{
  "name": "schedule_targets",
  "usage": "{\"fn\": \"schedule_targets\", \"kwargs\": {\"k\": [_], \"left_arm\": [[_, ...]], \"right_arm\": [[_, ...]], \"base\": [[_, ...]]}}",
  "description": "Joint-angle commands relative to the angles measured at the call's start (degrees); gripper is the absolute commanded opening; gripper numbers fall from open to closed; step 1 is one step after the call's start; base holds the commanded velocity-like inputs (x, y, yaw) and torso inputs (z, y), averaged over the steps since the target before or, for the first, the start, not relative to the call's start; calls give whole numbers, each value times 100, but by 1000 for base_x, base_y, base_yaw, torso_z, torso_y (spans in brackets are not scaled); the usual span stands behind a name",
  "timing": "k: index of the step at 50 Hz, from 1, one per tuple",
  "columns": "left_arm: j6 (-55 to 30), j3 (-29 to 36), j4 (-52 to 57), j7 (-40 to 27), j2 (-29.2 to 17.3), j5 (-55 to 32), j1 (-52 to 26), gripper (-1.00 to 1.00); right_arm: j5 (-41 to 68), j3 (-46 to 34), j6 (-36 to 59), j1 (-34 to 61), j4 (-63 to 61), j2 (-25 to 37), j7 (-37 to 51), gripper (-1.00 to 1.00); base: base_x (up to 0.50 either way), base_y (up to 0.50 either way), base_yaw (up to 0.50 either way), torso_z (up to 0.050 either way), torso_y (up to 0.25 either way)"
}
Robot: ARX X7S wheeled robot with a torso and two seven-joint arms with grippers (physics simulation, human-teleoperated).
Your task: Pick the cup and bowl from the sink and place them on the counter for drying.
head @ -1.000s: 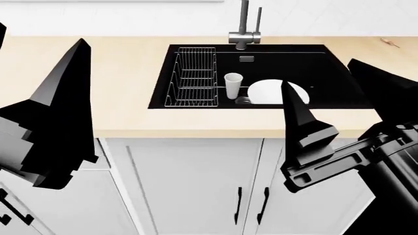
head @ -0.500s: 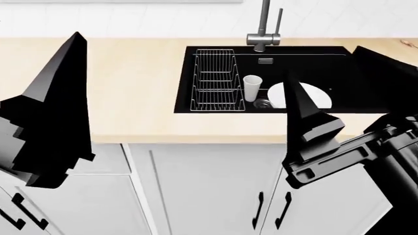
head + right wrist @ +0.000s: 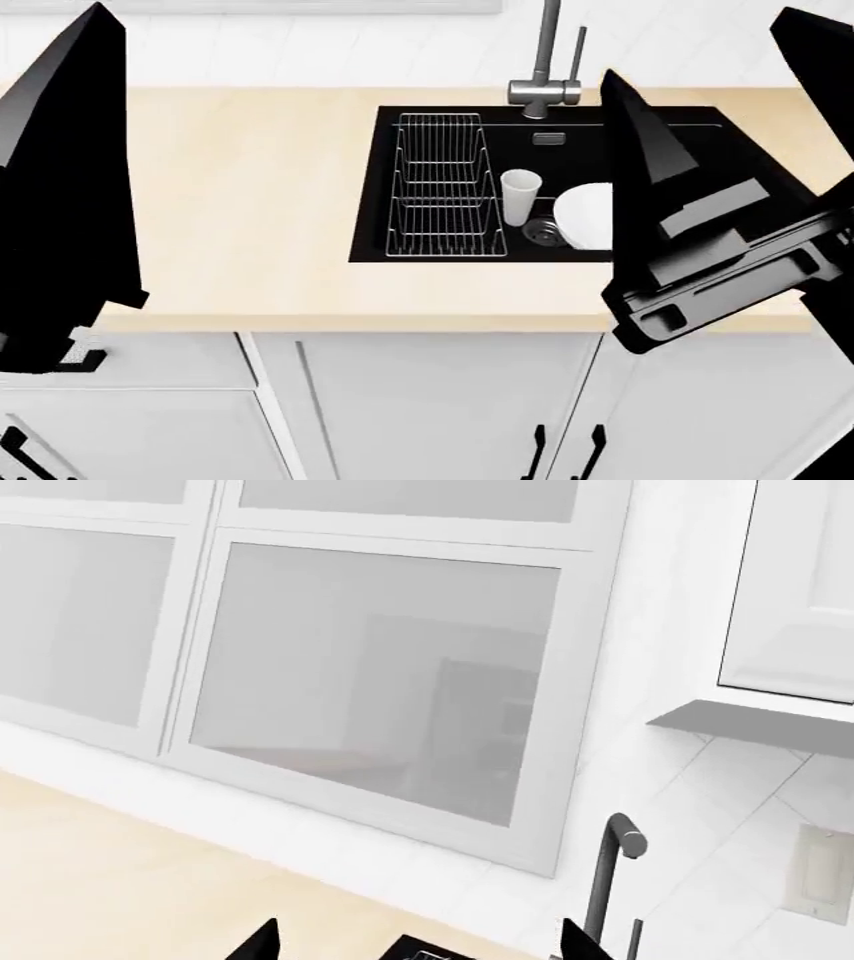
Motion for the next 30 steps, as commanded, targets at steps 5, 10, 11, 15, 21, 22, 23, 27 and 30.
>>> {"fn": "schedule_targets", "kwargs": {"k": [5, 10, 11, 15, 21, 22, 23, 27, 30], "left_arm": [[76, -20, 5, 47, -104, 10, 46, 100], [68, -25, 4, 43, -96, 19, 61, 100], [66, -29, 3, 42, -97, 17, 60, 100], [58, -46, 1, 41, -100, 2, 59, 100], [99, -33, -6, 38, -121, 43, 102, 100], [97, -37, -5, 38, -122, 41, 102, 100], [93, -43, -4, 39, -123, 35, 100, 100], [103, -53, 2, 47, -148, 23, 109, 100], [109, -58, 1, 50, -151, 27, 119, 100]], "right_arm": [[159, -218, -48, 404, 104, 125, 41, 100], [171, -238, -53, 425, 109, 142, 35, 100], [175, -245, -55, 435, 112, 147, 35, 100], [170, -261, -56, 451, 117, 147, 24, 100], [146, -257, -51, 425, 106, 148, 0, 100], [146, -265, -51, 430, 107, 148, 0, 100], [147, -273, -52, 438, 108, 149, 1, 100], [138, -275, -54, 432, 105, 152, -10, 100], [143, -291, -63, 440, 100, 156, -3, 100]], "base": [[245, 0, 0, 0, 0], [248, 0, 0, 0, 0], [246, 0, 0, 0, 0], [250, 0, 0, 0, 0], [253, 0, 0, 0, 3], [254, 0, 0, 0, 0], [254, 0, 0, 0, 0], [256, 0, 0, 0, 0], [253, 0, 0, 0, 0]]}}
